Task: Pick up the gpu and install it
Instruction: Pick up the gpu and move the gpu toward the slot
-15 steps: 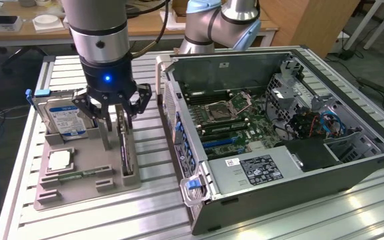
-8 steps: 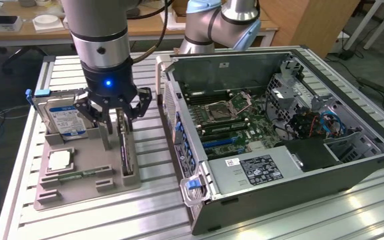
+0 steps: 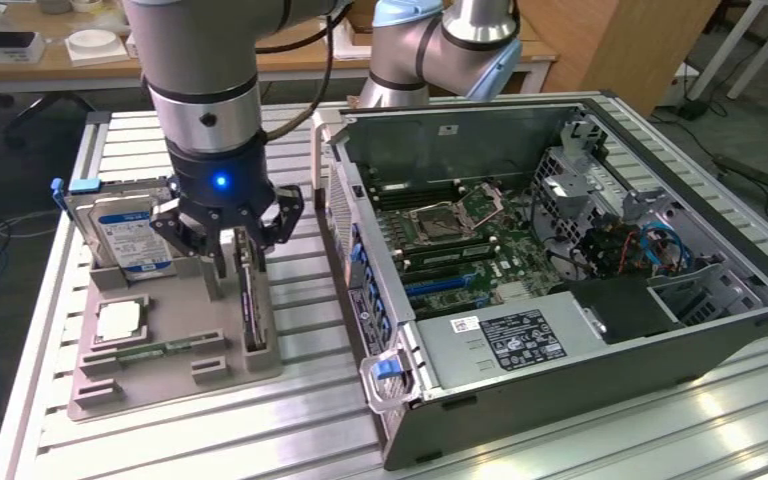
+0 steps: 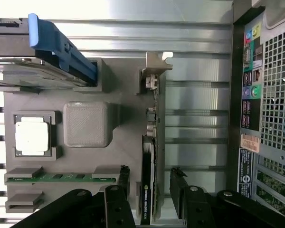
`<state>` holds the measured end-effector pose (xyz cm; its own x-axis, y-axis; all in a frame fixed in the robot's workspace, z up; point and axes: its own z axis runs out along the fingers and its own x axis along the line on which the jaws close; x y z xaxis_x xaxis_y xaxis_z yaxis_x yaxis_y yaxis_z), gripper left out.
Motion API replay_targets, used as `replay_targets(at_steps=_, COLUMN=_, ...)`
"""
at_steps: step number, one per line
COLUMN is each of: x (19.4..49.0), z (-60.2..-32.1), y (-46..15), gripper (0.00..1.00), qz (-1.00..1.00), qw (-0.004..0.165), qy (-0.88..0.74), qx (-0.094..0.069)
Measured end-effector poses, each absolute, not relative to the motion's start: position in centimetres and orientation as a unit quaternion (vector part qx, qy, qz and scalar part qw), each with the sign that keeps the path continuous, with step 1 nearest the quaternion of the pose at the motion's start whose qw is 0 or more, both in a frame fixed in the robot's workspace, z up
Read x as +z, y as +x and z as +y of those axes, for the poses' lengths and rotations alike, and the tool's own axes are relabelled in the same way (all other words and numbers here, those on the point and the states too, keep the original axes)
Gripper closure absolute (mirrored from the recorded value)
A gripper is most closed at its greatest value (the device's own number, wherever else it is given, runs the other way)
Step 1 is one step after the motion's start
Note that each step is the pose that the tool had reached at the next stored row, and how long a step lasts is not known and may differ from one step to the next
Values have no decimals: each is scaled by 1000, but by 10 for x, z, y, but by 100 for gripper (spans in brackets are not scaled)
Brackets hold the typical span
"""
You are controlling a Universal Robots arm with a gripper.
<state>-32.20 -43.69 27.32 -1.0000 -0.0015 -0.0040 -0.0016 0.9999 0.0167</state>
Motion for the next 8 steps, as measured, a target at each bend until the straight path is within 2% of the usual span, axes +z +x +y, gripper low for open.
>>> replay_targets(at_steps=8, x=265, z=-438, y=-322, gripper=53, qz=1000, qw=2, qy=-1, qx=8)
